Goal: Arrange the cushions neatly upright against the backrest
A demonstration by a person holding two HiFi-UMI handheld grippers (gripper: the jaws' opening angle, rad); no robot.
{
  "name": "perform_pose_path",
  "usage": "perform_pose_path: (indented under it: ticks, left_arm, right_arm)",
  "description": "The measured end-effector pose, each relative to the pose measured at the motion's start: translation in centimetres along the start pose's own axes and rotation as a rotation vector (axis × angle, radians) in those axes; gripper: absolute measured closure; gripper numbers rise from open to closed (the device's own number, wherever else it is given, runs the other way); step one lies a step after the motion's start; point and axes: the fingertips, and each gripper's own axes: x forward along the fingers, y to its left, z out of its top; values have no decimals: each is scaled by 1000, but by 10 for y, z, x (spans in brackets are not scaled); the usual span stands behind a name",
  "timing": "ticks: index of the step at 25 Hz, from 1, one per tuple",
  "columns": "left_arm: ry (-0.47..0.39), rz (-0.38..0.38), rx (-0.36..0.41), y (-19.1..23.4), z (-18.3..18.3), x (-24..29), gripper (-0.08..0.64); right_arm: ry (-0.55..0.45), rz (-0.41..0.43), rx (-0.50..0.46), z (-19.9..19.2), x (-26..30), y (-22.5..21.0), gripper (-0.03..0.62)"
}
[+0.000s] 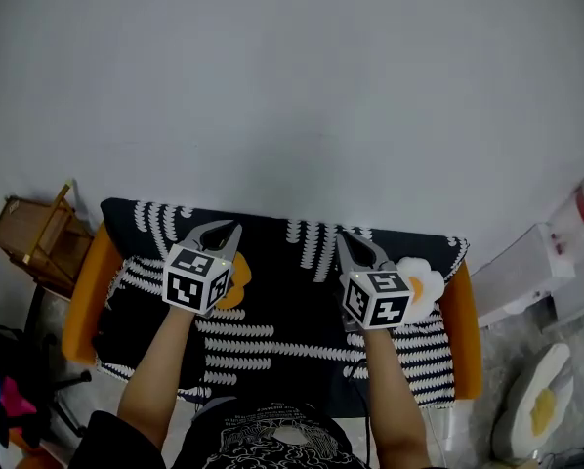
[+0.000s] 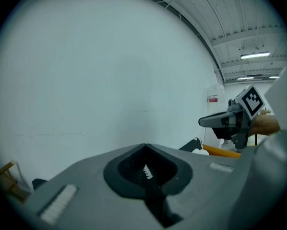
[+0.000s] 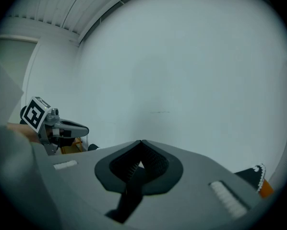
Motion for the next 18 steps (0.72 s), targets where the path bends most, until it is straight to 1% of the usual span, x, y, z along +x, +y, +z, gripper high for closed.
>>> perform_pose_path:
  ticks: [7,18]
  left_arm:
    - [8,7,14,5,1,-2,551]
    - [9,6,3,12,-2,-2,551]
  right_arm:
    - [-17,-9,7,6,-1,-3,569]
    - [-16,-9,6,6,0,0,569]
